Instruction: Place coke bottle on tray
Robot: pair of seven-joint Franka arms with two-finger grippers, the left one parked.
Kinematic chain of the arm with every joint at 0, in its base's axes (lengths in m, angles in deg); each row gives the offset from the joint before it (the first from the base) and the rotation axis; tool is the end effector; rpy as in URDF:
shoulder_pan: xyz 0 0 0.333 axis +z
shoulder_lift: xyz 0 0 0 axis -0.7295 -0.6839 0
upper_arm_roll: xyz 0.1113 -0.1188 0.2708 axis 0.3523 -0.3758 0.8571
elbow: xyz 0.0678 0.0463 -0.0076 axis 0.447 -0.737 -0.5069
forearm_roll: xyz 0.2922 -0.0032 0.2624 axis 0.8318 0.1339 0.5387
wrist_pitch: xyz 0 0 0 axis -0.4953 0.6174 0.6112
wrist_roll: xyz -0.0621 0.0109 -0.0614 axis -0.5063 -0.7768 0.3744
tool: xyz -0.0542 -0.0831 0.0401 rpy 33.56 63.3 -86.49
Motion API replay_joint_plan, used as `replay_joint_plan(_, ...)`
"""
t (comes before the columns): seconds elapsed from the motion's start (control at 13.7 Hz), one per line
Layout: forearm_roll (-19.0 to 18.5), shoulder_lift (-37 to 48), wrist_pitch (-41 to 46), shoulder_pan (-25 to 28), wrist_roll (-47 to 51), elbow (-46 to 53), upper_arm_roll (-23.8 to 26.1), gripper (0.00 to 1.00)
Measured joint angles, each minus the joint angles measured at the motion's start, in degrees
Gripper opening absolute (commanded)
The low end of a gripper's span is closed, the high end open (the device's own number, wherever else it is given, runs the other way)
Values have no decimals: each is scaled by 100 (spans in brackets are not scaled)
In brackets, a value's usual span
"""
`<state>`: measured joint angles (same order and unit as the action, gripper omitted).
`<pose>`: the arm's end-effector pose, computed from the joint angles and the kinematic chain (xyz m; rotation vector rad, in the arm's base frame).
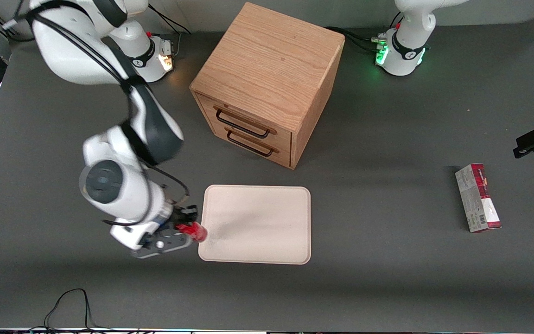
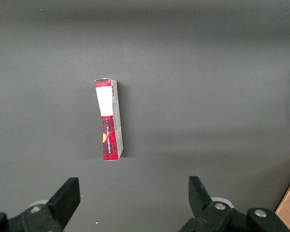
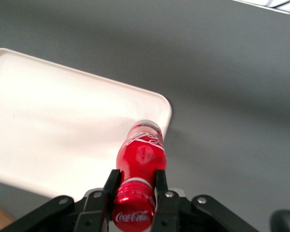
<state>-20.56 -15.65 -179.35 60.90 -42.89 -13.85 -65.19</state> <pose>0.7121 0.2954 0.3728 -3.1000 -0.3555 -0.0957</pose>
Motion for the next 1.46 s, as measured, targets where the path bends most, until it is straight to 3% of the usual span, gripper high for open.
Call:
replay_joint_plan(0.22, -94, -524, -621, 4, 233, 22, 34, 40)
replay_joint_plan(0.29, -94, -555, -673, -15, 263, 55, 40, 99)
replay_joint_plan(0.73, -94, -354, -535, -81, 624, 208, 42, 100)
replay_joint_plan(0.88, 33, 115, 156, -218, 638, 175, 32, 100)
replay_joint_plan(0.95, 266, 461, 454, -320, 638, 49, -38, 100)
replay_joint_plan(1.17, 867, 1899, 822, -488, 604, -1219, -684, 100)
replay_joint_plan(1.46, 1070, 3916, 413, -513, 300, -3691, -1621, 100)
